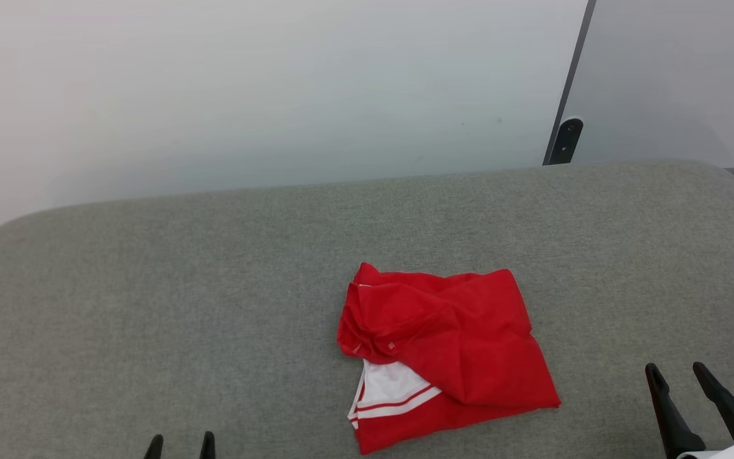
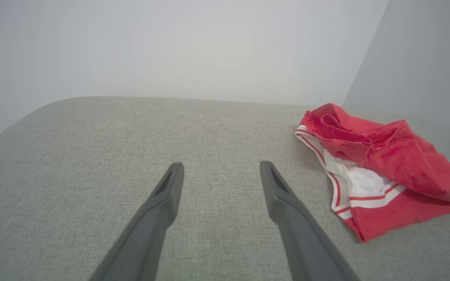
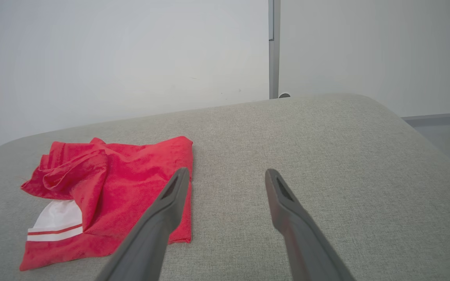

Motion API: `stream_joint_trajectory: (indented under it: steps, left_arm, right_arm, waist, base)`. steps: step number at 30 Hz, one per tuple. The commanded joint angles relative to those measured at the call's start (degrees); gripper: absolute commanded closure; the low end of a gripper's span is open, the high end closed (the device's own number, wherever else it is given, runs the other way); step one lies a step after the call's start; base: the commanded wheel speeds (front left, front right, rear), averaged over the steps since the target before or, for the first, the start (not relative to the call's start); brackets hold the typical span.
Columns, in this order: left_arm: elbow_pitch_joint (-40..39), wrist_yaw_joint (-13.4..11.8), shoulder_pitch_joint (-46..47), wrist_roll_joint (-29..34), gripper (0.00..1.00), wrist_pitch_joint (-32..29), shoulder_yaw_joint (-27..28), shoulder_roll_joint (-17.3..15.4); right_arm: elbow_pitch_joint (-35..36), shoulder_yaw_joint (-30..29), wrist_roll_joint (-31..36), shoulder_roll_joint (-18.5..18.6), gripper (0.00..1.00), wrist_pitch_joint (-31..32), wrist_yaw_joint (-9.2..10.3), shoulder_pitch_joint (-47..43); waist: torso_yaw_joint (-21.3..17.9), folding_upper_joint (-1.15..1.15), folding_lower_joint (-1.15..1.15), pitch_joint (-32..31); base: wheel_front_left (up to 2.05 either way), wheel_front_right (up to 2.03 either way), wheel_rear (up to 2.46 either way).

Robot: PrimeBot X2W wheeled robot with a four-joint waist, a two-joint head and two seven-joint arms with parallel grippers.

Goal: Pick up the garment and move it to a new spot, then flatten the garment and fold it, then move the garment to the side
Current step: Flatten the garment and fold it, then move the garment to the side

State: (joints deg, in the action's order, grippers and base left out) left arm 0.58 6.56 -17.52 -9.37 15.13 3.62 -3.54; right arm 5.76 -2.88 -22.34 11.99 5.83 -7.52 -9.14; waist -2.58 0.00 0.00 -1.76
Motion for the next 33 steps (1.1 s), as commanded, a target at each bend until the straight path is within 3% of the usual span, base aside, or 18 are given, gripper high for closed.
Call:
stream_joint_trajectory:
  steps: [1, 20, 26, 33]
  left_arm:
    - [-0.21, -0.05, 0.34, 0.50, 0.00, -0.03, 0.00, 0.09]
    - [-0.53, 0.02, 0.84, 1.16, 0.00, -0.03, -0.48, 0.34]
    - [-0.76, -0.53, 0.83, 0.43, 0.00, -0.03, -0.12, 0.42]
    - [-0.07, -0.51, 3.85, 0.25, 0.00, -0.03, -1.75, 0.51]
  right_arm:
    - [0.02, 0.21, 0.20, -0.33, 0.00, 0.00, 0.08, -0.32]
    - [-0.87, 0.41, -0.24, -0.59, 0.00, -0.55, 0.08, 0.05]
    - [-2.11, 4.31, -0.88, 0.71, 0.00, 1.82, 0.08, 4.77]
    - [-10.64, 15.59, -1.36, 4.74, 0.00, 13.48, 0.09, 18.39]
  waist:
    - [-0.04, 0.00, 0.00, 0.07]
    - [0.66, 0.00, 0.00, 0.18]
    - [0.43, 0.00, 0.00, 0.87]
    - [1.96, 0.00, 0.00, 3.83]
  base:
    - [0.00, 0.00, 0.00]
    - [0.00, 0.00, 0.00]
    - [0.00, 0.00, 0.00]
    - [0.00, 0.00, 0.00]
